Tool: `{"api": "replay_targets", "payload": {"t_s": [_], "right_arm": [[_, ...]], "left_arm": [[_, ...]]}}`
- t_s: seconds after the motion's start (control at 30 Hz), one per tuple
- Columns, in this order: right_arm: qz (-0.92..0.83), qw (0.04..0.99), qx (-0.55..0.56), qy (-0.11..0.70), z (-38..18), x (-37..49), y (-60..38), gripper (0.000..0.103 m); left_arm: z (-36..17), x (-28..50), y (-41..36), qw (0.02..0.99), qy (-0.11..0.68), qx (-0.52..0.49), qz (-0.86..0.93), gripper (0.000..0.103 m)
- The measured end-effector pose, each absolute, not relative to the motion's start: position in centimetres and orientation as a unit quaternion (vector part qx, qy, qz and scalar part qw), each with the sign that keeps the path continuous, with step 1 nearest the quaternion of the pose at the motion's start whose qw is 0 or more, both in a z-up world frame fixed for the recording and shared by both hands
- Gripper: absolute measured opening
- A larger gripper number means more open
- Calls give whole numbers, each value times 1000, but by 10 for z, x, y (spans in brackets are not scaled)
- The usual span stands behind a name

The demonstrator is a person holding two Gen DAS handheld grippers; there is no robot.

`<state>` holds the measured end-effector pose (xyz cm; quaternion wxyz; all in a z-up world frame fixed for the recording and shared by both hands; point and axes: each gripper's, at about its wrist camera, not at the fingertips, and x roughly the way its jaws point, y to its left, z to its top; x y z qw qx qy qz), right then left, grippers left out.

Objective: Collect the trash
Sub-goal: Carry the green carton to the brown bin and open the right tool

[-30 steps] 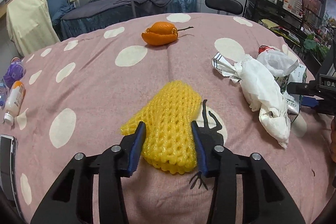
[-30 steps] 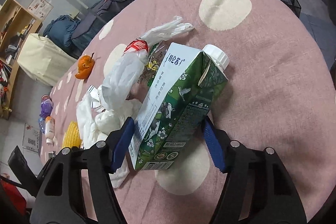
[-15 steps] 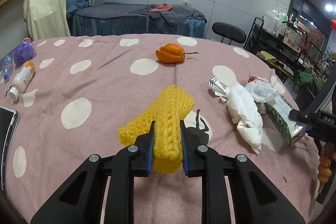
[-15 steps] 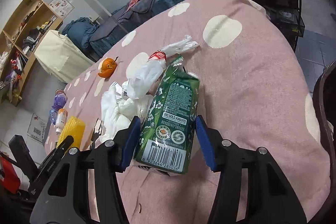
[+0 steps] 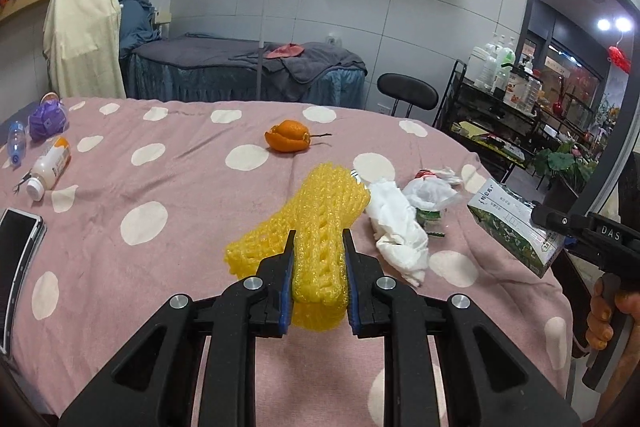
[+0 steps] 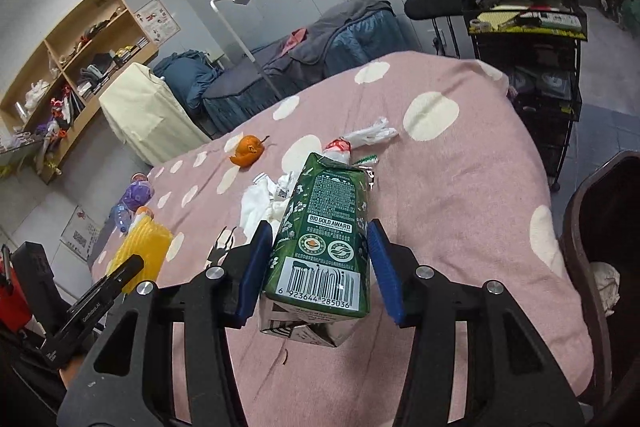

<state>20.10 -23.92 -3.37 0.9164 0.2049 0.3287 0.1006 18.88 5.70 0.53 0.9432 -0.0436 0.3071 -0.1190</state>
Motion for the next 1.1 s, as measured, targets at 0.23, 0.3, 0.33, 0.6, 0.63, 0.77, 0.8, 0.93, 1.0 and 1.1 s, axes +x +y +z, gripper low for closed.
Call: {"api": "replay_targets", "payload": {"t_s": [0.23,0.3,0.33,0.6,0.63,0.77,0.8,0.93,1.0,1.1], "right_arm": [[86,924,212,306,-22,171,-269,50],[77,926,213,302,-21,161,-279,50],[69,928,212,298,-20,155,-285,50],[-13,935,221,277,-20,114,-355,49],[-26,934,225,275,-21,109,-366,50],[-74,928,241,275,-31,89,-405,50],[-86,926,244,276,-34,85,-415,50],[-127,913,255,291,-54,72,-449,50],[-141,904,268,301,-66,67,-464,49],[-156,893,279,316,-81,66,-481,50]], "left_arm": [[20,172,18,942,287,-40,-171,20],[21,170,4,939,284,-40,-188,20],[20,169,-3,938,285,-40,-195,20],[16,167,-67,919,294,-27,-261,20],[15,167,-76,916,295,-24,-270,20],[16,164,-106,905,298,-16,-302,20],[16,163,-115,902,298,-12,-311,20],[16,159,-145,892,300,3,-337,20],[15,157,-157,887,303,6,-349,20],[15,157,-175,882,303,16,-361,20]]}}
